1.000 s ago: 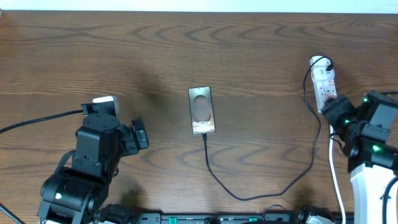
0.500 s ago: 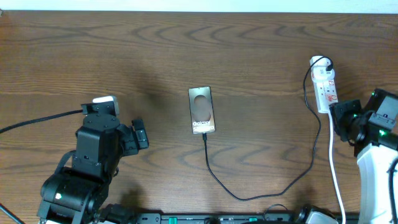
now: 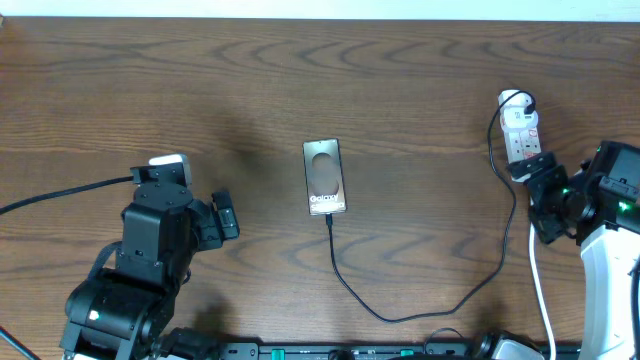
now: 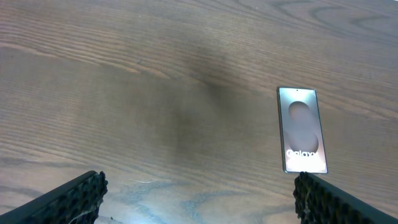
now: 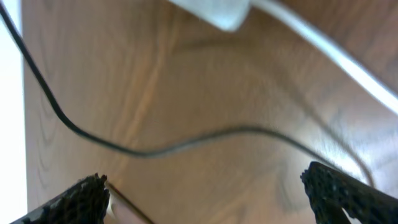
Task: Plug charger to phone and switch on socket
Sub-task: 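Move the right gripper to the white power strip, then position the right gripper tip over the orange switch beside the charger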
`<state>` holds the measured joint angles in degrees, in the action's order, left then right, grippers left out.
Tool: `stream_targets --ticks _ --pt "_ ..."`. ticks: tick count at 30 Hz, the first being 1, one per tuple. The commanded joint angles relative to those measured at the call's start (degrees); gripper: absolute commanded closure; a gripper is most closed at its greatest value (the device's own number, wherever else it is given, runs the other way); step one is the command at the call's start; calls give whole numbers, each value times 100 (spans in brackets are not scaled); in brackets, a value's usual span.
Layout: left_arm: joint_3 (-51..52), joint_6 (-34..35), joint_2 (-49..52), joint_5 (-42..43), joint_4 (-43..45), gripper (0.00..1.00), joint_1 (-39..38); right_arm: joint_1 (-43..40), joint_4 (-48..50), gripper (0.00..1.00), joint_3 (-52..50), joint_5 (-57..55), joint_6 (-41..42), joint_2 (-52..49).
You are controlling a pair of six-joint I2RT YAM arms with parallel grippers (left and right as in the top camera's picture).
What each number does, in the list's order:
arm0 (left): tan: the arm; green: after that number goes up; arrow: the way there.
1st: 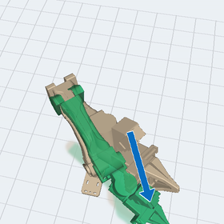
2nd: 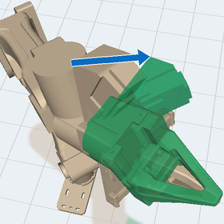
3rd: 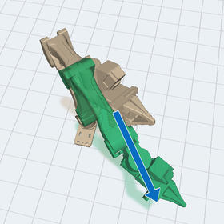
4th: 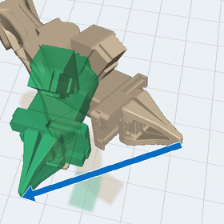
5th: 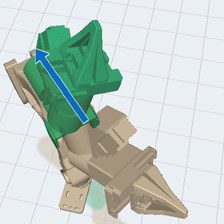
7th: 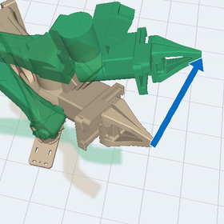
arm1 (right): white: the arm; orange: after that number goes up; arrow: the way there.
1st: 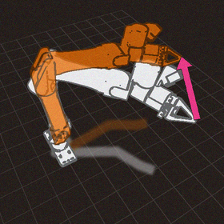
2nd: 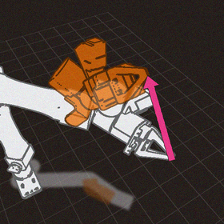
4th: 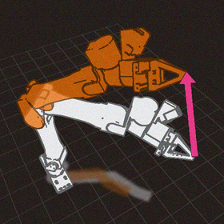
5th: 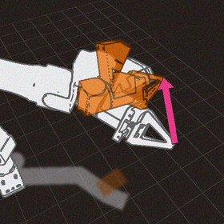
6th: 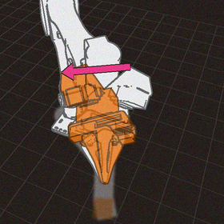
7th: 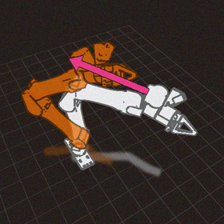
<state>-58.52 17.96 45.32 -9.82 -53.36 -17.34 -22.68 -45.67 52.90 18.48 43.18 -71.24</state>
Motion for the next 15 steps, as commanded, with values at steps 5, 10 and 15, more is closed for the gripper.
stream_targets --ticks 5,10,15 --pt "15 -33 2 -96 0 2 28 -11 369 5 120 339 92 55" --pt "15 -33 2 -96 0 2 28 -13 562 35 122 -39 92 37" --pt "15 -33 2 -96 0 2 28 -11 627 83 304 -575 577 -66"
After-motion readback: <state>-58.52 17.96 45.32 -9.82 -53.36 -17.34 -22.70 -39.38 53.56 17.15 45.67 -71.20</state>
